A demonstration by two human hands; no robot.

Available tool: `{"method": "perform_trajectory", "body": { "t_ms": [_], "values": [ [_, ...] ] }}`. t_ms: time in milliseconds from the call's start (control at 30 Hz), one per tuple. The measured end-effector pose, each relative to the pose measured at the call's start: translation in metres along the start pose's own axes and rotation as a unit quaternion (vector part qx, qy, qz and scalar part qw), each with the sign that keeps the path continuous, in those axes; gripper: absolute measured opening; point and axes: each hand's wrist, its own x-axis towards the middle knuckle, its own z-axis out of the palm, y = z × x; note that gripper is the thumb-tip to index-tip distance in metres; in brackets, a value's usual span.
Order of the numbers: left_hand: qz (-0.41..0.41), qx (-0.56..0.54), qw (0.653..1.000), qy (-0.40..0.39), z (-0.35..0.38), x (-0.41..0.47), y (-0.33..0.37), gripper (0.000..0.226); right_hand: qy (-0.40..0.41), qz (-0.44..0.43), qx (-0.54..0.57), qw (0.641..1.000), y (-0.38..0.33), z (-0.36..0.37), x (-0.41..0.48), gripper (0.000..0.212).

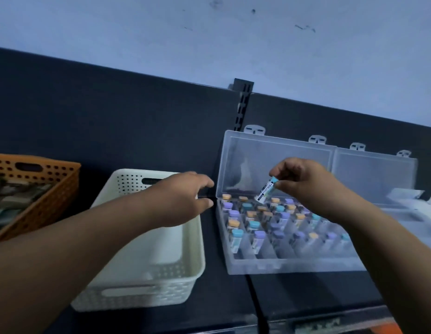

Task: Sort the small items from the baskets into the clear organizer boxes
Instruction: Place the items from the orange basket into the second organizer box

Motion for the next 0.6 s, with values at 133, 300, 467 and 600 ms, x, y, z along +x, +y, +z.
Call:
{"method": "perform_trajectory", "body": {
  "t_ms": [133,300,467,600],
  "values": [
    [-0.017,-0.013,1.000,0.010,0.015,0.009,0.016,0.031,0.016,0.016,-0.051,0.998,0.040,-0.020,0.007,0.018],
    [-0.016,-0.015,1.000,0.012,0.026,0.018,0.029,0.035,-0.011,0.036,-0.095,0.995,0.069,-0.036,0.005,0.019],
    [-0.014,-0.009,1.000,0.009,0.037,0.026,0.038,0.031,-0.054,0.048,-0.105,0.992,0.087,-0.040,-0.002,0.015],
    [-0.019,0.002,1.000,0.000,0.044,0.029,0.040,0.033,-0.082,0.032,-0.118,0.989,0.094,-0.034,-0.005,0.018]
  ]
}}
